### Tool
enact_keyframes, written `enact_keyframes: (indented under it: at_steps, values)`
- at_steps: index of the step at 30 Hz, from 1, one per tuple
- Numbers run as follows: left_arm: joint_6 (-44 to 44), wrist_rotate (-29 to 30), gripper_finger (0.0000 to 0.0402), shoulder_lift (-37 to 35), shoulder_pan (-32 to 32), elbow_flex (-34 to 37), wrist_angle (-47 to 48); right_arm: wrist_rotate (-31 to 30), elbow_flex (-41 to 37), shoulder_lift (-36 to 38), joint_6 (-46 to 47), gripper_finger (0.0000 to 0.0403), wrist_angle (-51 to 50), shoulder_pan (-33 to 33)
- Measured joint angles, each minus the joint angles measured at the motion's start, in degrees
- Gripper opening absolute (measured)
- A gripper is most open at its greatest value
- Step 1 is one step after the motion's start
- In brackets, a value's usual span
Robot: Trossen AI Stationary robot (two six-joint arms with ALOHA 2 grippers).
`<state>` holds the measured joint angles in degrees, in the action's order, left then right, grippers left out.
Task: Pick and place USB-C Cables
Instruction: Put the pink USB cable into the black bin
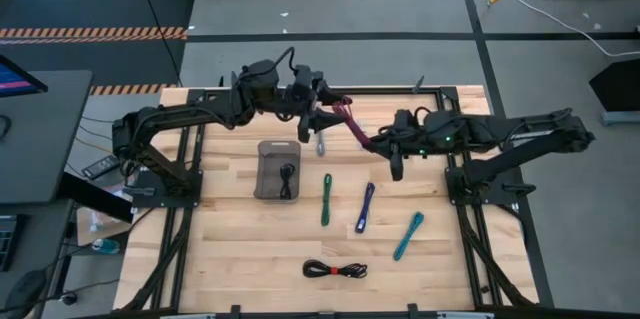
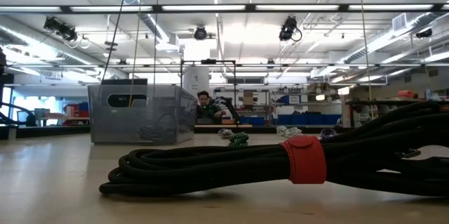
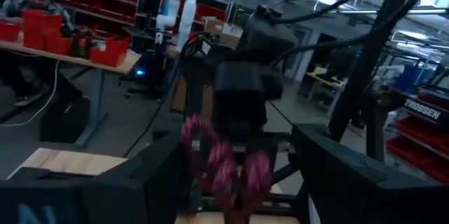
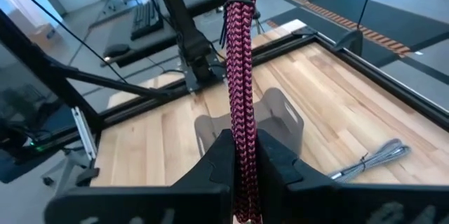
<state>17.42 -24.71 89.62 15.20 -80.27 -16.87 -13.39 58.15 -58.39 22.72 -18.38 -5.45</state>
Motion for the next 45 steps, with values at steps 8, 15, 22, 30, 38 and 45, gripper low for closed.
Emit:
enact_keyframes:
  at_steps: [8,15,22,30,38,45]
  values:
    - [-0.04,-0.04,0.0260,0.00,-1.12,0.00,0.03,0.02,0.00,-2.12,-1.86,0.0032,4.48,0.26]
    - [-0.10,0.22,0.0259,0.00,-1.33,0.00,0.03,0.02,0.00,-2.10,-2.97,0.0032,7.15,0.26]
    - [-0.71,5.26,0.0196,0.00,-1.21,-0.01,2.09,0.02,0.00,-2.10,-2.80,0.0032,7.18,-0.05]
    - [-1.54,6.79,0.0033,-0.02,-1.23,-0.09,4.12,-0.19,0.00,-2.03,-2.71,0.0032,6.96,0.00]
    - [-3.01,7.16,0.0033,-0.06,-1.71,-0.09,2.74,0.66,-0.02,-1.99,-1.89,0.0059,9.10,-0.07]
    - [-2.99,7.54,0.0033,-0.02,-1.71,-0.11,3.02,4.03,-0.02,-1.74,-2.20,0.0199,14.22,-0.05]
